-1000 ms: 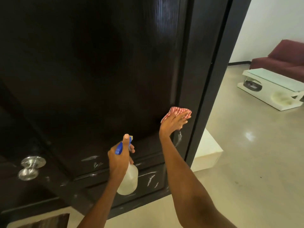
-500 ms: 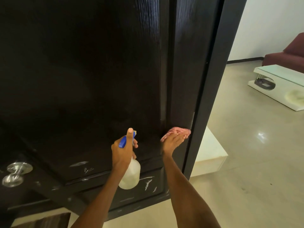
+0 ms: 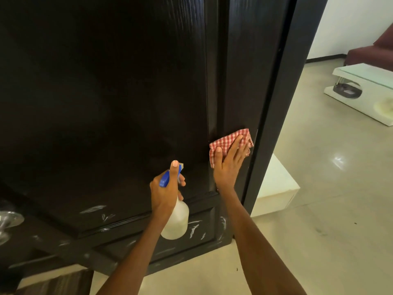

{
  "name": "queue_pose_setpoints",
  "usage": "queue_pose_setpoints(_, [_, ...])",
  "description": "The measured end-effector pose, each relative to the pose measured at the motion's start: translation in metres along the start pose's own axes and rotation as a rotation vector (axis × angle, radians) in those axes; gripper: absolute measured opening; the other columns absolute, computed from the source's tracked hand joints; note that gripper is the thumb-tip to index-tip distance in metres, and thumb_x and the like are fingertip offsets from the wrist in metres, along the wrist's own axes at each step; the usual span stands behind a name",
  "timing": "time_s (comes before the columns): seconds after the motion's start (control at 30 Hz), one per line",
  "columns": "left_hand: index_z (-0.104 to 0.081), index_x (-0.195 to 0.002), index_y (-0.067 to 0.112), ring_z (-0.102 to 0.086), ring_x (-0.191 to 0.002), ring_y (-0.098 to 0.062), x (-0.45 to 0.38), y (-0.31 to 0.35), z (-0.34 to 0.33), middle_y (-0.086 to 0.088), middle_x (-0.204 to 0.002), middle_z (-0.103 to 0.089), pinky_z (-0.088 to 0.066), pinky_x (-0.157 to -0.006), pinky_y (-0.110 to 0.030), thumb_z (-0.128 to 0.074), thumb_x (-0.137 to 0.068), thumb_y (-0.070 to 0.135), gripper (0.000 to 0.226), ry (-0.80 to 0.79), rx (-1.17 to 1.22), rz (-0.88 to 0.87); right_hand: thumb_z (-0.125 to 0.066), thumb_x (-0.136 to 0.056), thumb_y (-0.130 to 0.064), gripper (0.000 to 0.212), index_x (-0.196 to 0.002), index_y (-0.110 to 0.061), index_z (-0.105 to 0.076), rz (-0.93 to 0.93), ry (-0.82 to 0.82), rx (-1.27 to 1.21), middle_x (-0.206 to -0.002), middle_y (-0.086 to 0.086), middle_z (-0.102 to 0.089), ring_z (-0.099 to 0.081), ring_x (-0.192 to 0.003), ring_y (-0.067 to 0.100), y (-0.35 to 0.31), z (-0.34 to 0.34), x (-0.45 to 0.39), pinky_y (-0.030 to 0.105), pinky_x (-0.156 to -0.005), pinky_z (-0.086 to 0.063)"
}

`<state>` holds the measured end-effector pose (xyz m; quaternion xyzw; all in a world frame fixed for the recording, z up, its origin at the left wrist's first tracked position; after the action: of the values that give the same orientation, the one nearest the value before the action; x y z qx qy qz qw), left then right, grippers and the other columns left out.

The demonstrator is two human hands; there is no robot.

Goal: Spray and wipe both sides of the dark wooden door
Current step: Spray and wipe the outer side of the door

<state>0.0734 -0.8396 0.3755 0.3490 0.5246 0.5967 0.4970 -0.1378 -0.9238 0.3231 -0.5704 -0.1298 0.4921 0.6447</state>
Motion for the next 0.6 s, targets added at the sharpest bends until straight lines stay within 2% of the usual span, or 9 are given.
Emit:
queue_pose_setpoints(0.1, [-0.066,-0.075,0.002,-0.058,-0.043,-0.024,-0.013,-0.026,-0.014,-0.011,-0.068,-0.068,-0.05,-0.044,-0.028,-0.044,-0.091,0.06,0.064,-0.026,0.023,-0.02,-0.018,-0.098,-0.068,0.071,-0.151,-0.044,0.024,-0.055,-0.01,0.055,-0.167,0.0,0.016,0.013,-0.154,0.022,0.061,-0.013,0.016,0.041,-0.124,0.006])
queue_pose_setpoints(0.2, [-0.066,-0.075,0.002,-0.058,-0.043,-0.024,-0.015,-0.068,-0.029,-0.011,-0.067,-0.068,-0.05,-0.044,-0.028,-0.043,-0.089,0.063,0.067,-0.039,0.032,-0.041,-0.021,-0.101,-0.062,0.066,-0.142,-0.053,0.03,-0.172,-0.002,0.026,-0.167,0.002,0.017,0.012,-0.154,0.027,0.136,-0.035,0.056,0.049,-0.125,-0.001])
queue_pose_setpoints(0.27, [-0.066,-0.074,0.002,-0.058,-0.044,-0.025,-0.016,-0.095,-0.039,-0.01,-0.066,-0.068,-0.05,-0.044,-0.029,-0.044,-0.087,0.065,0.067,-0.057,0.041,-0.046,-0.023,-0.102,-0.058,0.066,-0.141,-0.049,0.03,-0.219,-0.013,0.022,-0.166,0.004,0.021,0.014,-0.153,0.028,0.179,-0.049,0.078,0.054,-0.125,-0.005])
queue_pose_setpoints(0.33, [-0.065,-0.073,0.003,-0.059,-0.045,-0.029,-0.017,-0.12,-0.05,-0.008,-0.065,-0.068,-0.051,-0.045,-0.031,-0.043,-0.088,0.065,0.067,-0.083,0.049,-0.076,-0.021,-0.101,-0.061,0.068,-0.145,-0.042,0.027,-0.161,0.009,0.057,-0.163,0.002,0.026,0.018,-0.152,0.025,0.205,-0.061,0.088,0.054,-0.125,-0.004])
queue_pose_setpoints(0.43, [-0.064,-0.071,0.004,-0.059,-0.046,-0.032,-0.019,-0.156,-0.067,-0.006,-0.066,-0.069,-0.051,-0.048,-0.032,-0.04,-0.087,0.067,0.07,-0.103,0.058,-0.151,-0.011,-0.096,-0.07,0.073,-0.153,-0.038,0.022,0.01,0.077,0.088,-0.159,-0.005,0.029,0.024,-0.15,0.017,0.225,-0.073,0.085,0.046,-0.125,0.006])
queue_pose_setpoints(0.53, [-0.064,-0.073,0.003,-0.058,-0.045,-0.031,-0.016,-0.183,-0.076,-0.008,-0.068,-0.07,-0.052,-0.049,-0.032,-0.037,-0.088,0.069,0.073,-0.103,0.087,-0.242,-0.01,-0.098,-0.069,0.073,-0.156,-0.036,0.019,0.186,0.15,0.159,-0.165,-0.003,0.022,0.02,-0.153,0.017,0.24,-0.077,0.087,0.036,-0.123,0.015])
queue_pose_setpoints(0.6, [-0.065,-0.074,0.002,-0.057,-0.044,-0.029,-0.011,-0.199,-0.079,-0.009,-0.068,-0.07,-0.052,-0.048,-0.031,-0.036,-0.091,0.068,0.074,-0.111,0.122,-0.296,-0.013,-0.099,-0.066,0.072,-0.156,-0.035,0.018,0.282,0.182,0.193,-0.167,-0.001,0.017,0.016,-0.154,0.019,0.254,-0.078,0.091,0.036,-0.123,0.014])
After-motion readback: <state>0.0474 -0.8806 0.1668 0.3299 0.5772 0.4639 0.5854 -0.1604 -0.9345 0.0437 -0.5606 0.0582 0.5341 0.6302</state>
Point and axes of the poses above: each hand's wrist, its own x-axis away from the middle knuckle, its own z-axis out of the back of the hand, y = z × x, the point moved 6 cm from there along -x, towards the middle knuckle
